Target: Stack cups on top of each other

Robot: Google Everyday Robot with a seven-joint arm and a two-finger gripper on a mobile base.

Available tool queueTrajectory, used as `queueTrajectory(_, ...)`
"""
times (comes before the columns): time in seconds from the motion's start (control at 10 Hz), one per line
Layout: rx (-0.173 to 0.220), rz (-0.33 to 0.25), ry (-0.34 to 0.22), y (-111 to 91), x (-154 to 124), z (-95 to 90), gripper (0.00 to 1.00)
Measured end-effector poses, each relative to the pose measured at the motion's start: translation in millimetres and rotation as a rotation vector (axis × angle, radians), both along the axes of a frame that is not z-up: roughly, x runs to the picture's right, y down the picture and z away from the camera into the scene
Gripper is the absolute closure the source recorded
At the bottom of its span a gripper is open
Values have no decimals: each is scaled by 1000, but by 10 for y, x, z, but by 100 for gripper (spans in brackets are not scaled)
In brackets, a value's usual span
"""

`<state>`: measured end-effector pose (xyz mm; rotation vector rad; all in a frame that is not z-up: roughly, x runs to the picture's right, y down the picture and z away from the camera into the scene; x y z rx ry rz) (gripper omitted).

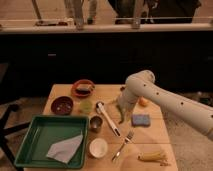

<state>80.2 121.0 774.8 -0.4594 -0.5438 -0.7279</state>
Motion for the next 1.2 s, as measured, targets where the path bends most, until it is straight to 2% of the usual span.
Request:
queueTrajectory(0.3,-5,19,-24,55,54,43,20)
queueTrajectory(0.5,-15,8,-48,58,-67,226,20)
queueTrajectory(0.6,-21,-5,-62,37,-202,352,20)
queueTrajectory(0.8,-23,-32,-82,-12,-405,491,20)
queueTrajectory(1.1,-13,-70,-94,-75,-509,550,20)
queueTrajectory(1.2,-2,-102,-102,-105,-633,542,20)
